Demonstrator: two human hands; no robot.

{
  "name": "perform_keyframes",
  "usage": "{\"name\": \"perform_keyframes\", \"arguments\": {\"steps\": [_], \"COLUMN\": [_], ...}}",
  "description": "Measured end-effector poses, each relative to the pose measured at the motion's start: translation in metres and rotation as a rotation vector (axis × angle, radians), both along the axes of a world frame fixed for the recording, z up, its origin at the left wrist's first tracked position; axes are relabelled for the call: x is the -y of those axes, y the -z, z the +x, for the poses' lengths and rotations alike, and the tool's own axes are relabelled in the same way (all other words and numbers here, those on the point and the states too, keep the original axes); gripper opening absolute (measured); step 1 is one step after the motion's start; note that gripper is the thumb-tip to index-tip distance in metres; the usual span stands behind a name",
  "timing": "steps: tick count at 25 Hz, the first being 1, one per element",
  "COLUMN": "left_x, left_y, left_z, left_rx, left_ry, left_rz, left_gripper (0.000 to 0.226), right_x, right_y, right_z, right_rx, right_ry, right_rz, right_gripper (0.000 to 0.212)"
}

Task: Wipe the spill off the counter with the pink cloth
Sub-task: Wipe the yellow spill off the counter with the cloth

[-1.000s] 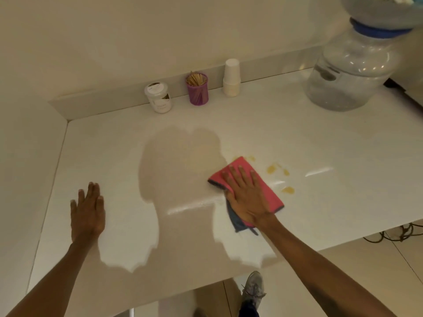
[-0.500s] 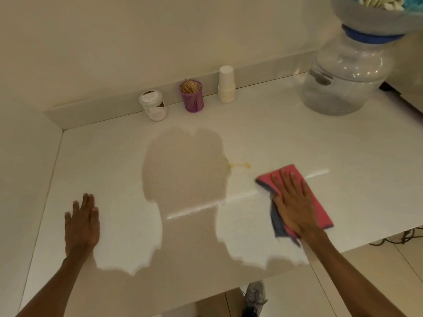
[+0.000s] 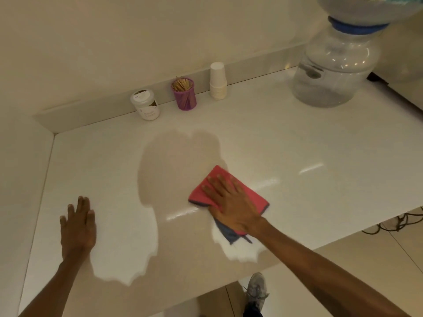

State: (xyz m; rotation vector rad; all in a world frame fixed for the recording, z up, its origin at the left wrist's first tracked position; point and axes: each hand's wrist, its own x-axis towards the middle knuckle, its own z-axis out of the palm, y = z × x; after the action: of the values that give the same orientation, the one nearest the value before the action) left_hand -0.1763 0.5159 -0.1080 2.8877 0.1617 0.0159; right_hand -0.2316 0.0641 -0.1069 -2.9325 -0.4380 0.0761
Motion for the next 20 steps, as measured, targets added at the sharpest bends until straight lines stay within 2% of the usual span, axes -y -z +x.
{"name": "perform_keyframes", "arguments": {"steps": [4,7,10,14,17,20], "left_x": [0.000,-0.003,-0.001,0.000,-0.001,0.000], "left_y": [0.003,0.003,0.003,0.002,0.002,0.002], "left_z": [-0.001,0.000,0.000,0.000,0.001,0.000], "left_rx": [0.006,0.022,0.027,0.043,0.042,0.047], "left_ry": [-0.014,-0.018,-0.021,-0.041,-0.027,-0.010], "left_rz": [0.000,-0.017,-0.006,-0.027,-0.038,-0.026], "left_gripper": [0.054,0.052,0.054,0.051,0.055,0.061], "right_x": [0.072,0.099,0.077,-0.022,-0.087,-0.102], "right_y": [0.004,-0.001,-0.006,-0.013,-0.014,-0.005], "right_z": [-0.018,0.023,0.085,0.122,0.094,0.044], "right_rx": [0.015,-0.019,-0.034,-0.082,-0.066,-0.045], "right_ry": [0.118,0.333,0.445,0.329,0.153,-0.008], "right_rz": [-0.086,-0.081,-0.031,0.083,0.091,0.083], "right_gripper": [0.062,0.062,0.062,0.058,0.056,0.057]}}
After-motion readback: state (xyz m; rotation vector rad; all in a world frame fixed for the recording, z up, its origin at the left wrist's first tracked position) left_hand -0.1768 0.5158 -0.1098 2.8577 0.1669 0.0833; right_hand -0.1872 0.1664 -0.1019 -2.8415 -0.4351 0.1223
